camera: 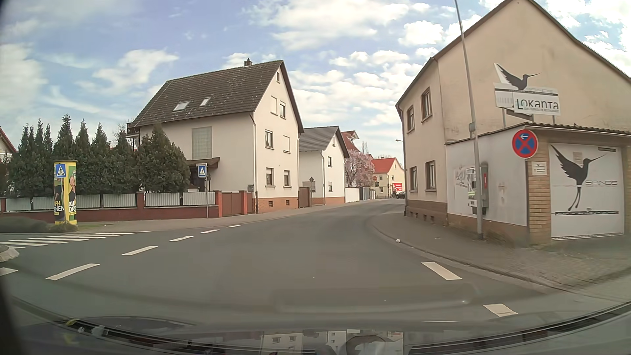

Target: Follow the waypoints while adhering to traffic rules and regulations

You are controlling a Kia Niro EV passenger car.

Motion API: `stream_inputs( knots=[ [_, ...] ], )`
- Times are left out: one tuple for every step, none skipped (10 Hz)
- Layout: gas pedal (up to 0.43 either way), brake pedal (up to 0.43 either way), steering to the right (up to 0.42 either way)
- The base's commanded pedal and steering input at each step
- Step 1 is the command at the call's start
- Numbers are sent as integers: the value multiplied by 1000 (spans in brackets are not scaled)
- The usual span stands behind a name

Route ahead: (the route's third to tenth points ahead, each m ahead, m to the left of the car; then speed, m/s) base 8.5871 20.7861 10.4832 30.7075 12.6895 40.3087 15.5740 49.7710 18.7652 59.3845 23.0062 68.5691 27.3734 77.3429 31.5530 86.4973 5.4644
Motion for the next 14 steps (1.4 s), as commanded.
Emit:
stream_inputs(
  knots=[
    [28,0,-207],
    [28,0,-234],
    [28,0,-253],
    [28,0,-271],
    [28,0,-293],
    [28,0,-315],
    [59,0,-339],
    [67,0,-369],
    [67,0,-398],
    [67,0,-424],
    [67,0,-450],
    [67,0,-475],
    [79,0,-499],
    [87,0,-525]
  ],
)
